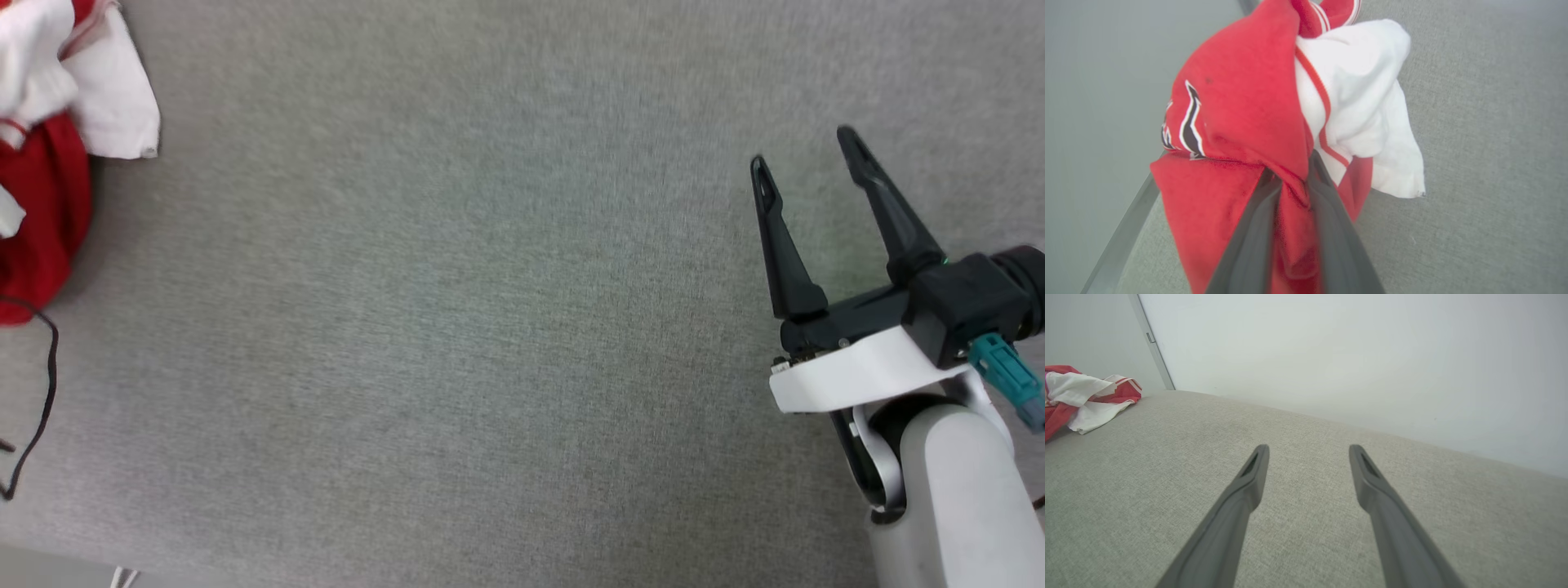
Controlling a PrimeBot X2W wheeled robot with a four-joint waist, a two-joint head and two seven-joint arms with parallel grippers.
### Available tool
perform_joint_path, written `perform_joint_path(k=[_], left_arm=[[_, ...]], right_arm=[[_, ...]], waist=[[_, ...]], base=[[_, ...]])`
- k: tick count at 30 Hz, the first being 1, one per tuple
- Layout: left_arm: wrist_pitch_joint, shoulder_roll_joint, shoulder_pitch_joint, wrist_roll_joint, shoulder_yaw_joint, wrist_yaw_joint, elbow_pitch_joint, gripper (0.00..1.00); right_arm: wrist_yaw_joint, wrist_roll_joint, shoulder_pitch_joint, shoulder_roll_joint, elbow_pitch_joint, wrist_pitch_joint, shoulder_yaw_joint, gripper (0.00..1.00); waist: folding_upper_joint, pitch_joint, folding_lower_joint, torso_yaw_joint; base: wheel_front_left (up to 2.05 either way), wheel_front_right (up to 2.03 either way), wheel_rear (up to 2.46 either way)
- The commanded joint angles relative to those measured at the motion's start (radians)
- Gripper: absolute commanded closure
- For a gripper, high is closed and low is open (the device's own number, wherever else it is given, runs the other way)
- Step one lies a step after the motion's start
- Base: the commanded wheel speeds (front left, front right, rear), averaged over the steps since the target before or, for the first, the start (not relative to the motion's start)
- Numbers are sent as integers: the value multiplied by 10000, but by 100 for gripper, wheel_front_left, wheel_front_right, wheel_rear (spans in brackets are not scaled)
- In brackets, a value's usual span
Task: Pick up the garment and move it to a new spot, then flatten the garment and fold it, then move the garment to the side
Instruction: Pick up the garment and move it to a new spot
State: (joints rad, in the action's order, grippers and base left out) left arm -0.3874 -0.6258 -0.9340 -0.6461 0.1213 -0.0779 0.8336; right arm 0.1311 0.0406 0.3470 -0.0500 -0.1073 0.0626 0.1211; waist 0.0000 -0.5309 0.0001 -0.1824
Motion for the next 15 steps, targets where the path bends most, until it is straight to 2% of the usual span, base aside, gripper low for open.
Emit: perform_joint_path(k=[1, 9, 15], left_arm=[[501, 3, -180, 148, 49, -17, -58, 100], [3273, 296, -422, 972, 404, 85, -265, 100], [4939, 891, -251, 1352, 621, 352, -642, 100]], right_arm=[[-7, -108, -188, -6, 100, 81, -33, 0], [-5, -580, -897, -6, 547, 242, -261, 0], [-7, -906, -1590, -5, 664, 225, -586, 0]], waist=[[0, 712, -1, -94], [0, 2452, -1, 55], [0, 3607, -1, 466]], base=[[0, 0, 0], [0, 0, 0], [0, 0, 0]])
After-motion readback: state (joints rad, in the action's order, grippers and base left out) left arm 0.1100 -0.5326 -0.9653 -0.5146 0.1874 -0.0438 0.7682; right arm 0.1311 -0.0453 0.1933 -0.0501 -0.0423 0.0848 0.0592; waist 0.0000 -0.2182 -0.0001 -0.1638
